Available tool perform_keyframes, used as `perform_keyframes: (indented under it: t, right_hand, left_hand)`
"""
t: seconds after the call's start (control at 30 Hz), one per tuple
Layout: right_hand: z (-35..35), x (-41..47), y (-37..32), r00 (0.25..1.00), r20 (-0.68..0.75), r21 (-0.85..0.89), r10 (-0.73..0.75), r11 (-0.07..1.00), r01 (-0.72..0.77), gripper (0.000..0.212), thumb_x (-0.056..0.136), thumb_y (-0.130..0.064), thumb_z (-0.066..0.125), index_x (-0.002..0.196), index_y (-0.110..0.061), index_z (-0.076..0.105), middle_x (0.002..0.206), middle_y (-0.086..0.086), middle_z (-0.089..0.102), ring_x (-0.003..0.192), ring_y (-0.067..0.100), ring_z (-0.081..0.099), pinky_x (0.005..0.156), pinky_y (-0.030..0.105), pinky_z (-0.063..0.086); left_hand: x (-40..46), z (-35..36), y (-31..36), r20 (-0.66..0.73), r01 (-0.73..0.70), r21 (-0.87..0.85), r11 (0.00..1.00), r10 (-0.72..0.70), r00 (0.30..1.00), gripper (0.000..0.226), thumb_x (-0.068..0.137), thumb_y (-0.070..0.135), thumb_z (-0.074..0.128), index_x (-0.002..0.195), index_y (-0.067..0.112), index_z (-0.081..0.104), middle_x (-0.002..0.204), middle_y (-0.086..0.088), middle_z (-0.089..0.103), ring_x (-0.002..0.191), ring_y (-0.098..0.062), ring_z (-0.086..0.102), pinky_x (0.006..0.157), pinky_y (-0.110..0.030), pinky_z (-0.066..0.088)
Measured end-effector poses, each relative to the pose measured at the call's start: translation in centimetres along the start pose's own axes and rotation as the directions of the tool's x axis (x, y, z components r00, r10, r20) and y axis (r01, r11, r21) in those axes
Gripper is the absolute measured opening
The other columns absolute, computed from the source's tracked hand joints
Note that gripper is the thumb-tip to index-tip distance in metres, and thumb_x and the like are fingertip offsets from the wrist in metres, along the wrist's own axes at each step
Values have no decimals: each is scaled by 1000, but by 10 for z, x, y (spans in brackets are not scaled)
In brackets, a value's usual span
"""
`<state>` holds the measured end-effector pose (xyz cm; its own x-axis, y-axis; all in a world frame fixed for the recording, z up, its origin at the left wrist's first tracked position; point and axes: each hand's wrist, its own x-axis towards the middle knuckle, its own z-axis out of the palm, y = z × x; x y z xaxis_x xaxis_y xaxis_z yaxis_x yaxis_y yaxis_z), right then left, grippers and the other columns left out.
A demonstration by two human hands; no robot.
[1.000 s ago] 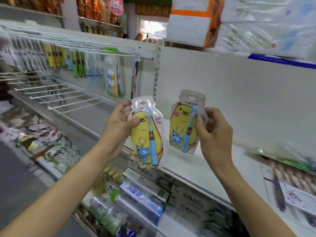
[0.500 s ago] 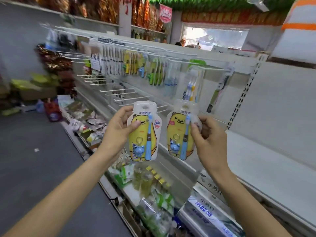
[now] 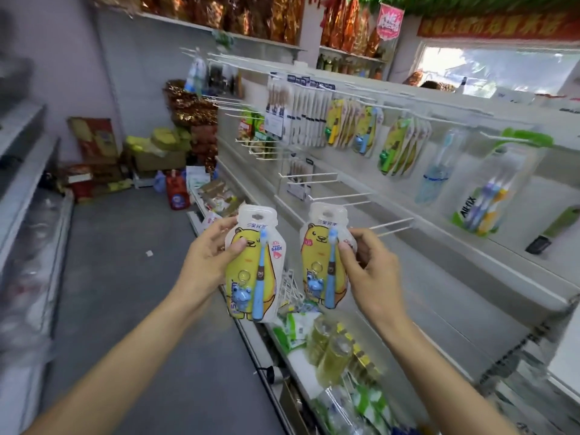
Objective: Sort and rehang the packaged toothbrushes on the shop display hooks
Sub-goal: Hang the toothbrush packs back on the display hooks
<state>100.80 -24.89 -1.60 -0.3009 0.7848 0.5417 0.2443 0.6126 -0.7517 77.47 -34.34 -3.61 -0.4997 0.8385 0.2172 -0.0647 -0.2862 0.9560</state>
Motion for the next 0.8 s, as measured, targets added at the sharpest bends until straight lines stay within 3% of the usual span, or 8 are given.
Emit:
perform_keyframes:
  t: [0.17,0.27,0.43,0.8]
  right_hand:
    - [47,39,17,999,43,0,-13,1000,13,10,99,-20,60,101,-29,65,82,-6,73,73,21,69,64,49,55]
    - [72,67,29,998,62,-3,-24,1000,24,9,99,-22,60,102,-28,65,82,-4,73,71,23,68,64,49,55]
    - [113,124,55,995,81,23,-51,999,49,8,100,-21,59,105,-24,65,86,-8,73,73,12,67,66,43,55]
    - [165,266,101,998,-5,41,-61,997,61,10,101,-20,57,108,-21,64,95,-14,74,82,7,71,71,45,58]
  left_hand:
    - [38,-28,-15,-41,48,-5,999,-48,998,41,90,11,67,130,10,61,118,-8,73,102,-24,72,77,-29,60]
    - [64,-39,-23,-58,69,-11,998,-70,996,36,91,10,67,127,9,64,114,-8,74,100,-23,73,75,-27,60]
    - [128,-49,-40,-78,62,-2,998,-62,995,27,92,8,66,119,5,66,110,-9,75,94,-20,73,72,-25,59]
    - [282,-43,-56,-15,81,13,997,-81,997,32,88,16,69,120,10,66,110,-11,75,96,-28,74,80,-36,62]
